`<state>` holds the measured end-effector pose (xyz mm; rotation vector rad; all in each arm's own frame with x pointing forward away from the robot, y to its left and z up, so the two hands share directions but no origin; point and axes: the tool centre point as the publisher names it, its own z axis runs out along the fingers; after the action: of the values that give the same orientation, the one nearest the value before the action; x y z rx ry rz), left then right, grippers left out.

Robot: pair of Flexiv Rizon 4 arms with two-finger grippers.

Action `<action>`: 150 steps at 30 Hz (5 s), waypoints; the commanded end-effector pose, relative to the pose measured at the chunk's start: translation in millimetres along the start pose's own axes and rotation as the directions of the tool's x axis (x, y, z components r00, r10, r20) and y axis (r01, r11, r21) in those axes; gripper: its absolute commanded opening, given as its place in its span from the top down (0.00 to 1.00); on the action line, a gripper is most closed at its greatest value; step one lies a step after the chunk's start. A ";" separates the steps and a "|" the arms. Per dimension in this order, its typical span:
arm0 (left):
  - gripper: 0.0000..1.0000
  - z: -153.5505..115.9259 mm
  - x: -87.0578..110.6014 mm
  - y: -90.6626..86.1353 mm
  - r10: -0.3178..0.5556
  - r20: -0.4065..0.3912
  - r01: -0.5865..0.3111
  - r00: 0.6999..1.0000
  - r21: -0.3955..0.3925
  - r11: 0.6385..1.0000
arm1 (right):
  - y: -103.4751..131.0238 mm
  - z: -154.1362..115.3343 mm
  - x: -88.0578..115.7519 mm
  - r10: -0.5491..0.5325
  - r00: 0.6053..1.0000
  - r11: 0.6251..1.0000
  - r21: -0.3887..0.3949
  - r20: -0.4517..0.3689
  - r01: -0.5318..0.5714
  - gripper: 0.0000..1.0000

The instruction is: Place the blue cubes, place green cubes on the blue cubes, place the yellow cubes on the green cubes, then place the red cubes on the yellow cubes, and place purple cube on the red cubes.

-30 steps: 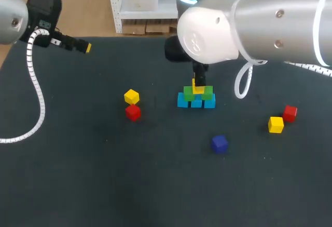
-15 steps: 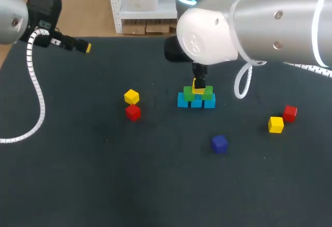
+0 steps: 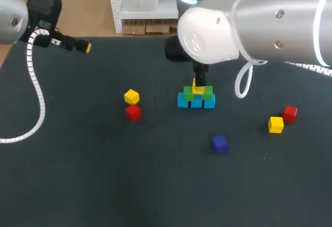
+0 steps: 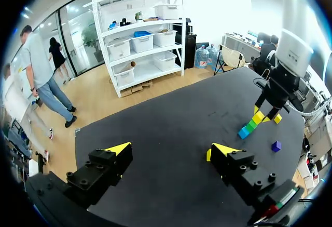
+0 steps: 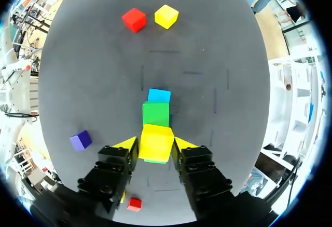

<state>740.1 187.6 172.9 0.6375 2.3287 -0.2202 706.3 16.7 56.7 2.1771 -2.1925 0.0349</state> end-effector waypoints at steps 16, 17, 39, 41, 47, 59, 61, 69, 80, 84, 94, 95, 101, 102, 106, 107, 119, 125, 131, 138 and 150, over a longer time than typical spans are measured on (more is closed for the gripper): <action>0.00 0.0 0.7 1.6 0.002 0.003 -0.002 1.000 0.008 1.000 | 3.2 0.7 1.0 -0.009 1.000 1.000 -0.004 0.003 0.009 0.66; 0.00 0.0 0.7 1.6 0.002 0.003 -0.002 1.000 0.008 1.000 | 3.3 0.7 1.0 -0.011 1.000 1.000 -0.004 0.003 0.011 0.66; 0.00 0.0 0.7 1.6 0.002 0.003 -0.002 1.000 0.008 1.000 | 7.5 -18.6 39.7 0.114 0.991 0.992 0.040 0.074 -0.117 0.00; 0.00 0.0 0.7 1.6 0.002 0.003 -0.002 1.000 0.008 1.000 | 10.9 -20.4 53.3 0.148 0.983 0.988 0.037 0.108 -0.152 0.00; 0.00 0.0 0.7 1.6 0.002 0.003 -0.002 1.000 0.008 1.000 | 26.0 -19.6 88.7 0.189 0.961 0.981 0.006 0.202 -0.194 0.00; 0.00 0.0 0.7 1.6 0.002 0.003 -0.002 1.000 0.008 1.000 | 55.9 -9.2 145.2 0.202 0.955 0.979 -0.018 0.218 -0.203 0.00; 0.00 0.0 0.7 1.6 0.002 0.003 -0.002 1.000 0.008 1.000 | 60.8 -8.1 153.4 0.200 0.957 0.979 -0.019 0.209 -0.201 0.00; 0.00 0.0 0.7 1.6 0.002 0.003 -0.002 1.000 0.008 1.000 | 83.2 1.9 178.9 0.185 0.970 0.983 -0.025 0.158 -0.183 0.00; 0.00 0.0 0.7 1.6 0.002 0.003 -0.002 1.000 0.008 1.000 | 111.0 28.0 184.7 0.216 0.964 0.976 -0.061 0.156 -0.208 0.00; 0.00 0.0 0.7 1.6 0.002 0.003 -0.002 1.000 0.008 1.000 | 115.9 38.3 185.0 0.181 0.973 0.983 -0.049 0.143 -0.176 0.00; 0.00 0.0 0.7 1.6 0.002 0.003 -0.002 1.000 0.008 1.000 | 111.0 58.0 192.3 0.119 0.990 0.993 -0.004 0.079 -0.119 0.00; 0.00 0.0 0.7 1.6 0.002 0.003 -0.002 1.000 0.008 1.000 | 109.7 60.1 192.9 0.119 0.990 0.993 -0.004 0.078 -0.119 0.00; 0.00 0.0 0.7 1.6 0.002 0.003 -0.002 1.000 0.008 1.000 | 105.8 66.7 195.3 0.109 0.992 0.994 -0.010 0.065 -0.108 0.00; 0.00 0.0 0.7 1.6 0.002 0.003 -0.002 1.000 0.008 1.000 | 105.2 67.1 195.5 0.107 0.992 0.994 -0.010 0.065 -0.107 0.00; 0.00 0.0 0.7 1.6 0.002 0.003 -0.002 1.000 0.008 1.000 | 104.1 68.4 195.4 0.102 0.992 0.995 -0.016 0.068 -0.101 0.03; 0.00 0.0 0.7 1.6 0.002 0.003 -0.002 1.000 0.008 1.000 | 104.0 68.6 195.0 0.100 0.993 0.995 -0.017 0.068 -0.099 0.13; 0.00 0.0 0.7 1.6 0.002 0.003 -0.002 1.000 0.008 1.000 | 100.3 62.0 188.2 0.102 0.993 0.995 -0.027 0.060 -0.100 1.00; 0.00 0.0 0.7 1.6 0.002 0.003 -0.002 1.000 0.008 1.000 | 88.1 34.6 182.0 0.157 0.984 0.987 -0.041 0.085 -0.154 1.00; 0.00 0.0 0.7 1.6 0.002 0.003 -0.002 1.000 0.008 1.000 | 70.9 1.4 168.7 0.176 0.978 0.984 -0.030 0.111 -0.174 1.00; 0.00 0.0 0.7 1.6 0.002 0.003 -0.002 1.000 0.008 1.000 | 51.3 -14.8 143.8 0.119 0.987 0.992 0.018 0.106 -0.122 1.00; 0.00 0.0 0.7 1.6 0.002 0.003 -0.002 1.000 0.008 1.000 | 22.6 -22.8 97.7 0.038 0.994 0.998 0.046 0.100 -0.042 1.00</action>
<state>740.1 187.6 172.9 0.6375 2.3287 -0.2201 672.5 -87.8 86.8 2.2198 -2.3297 -0.0080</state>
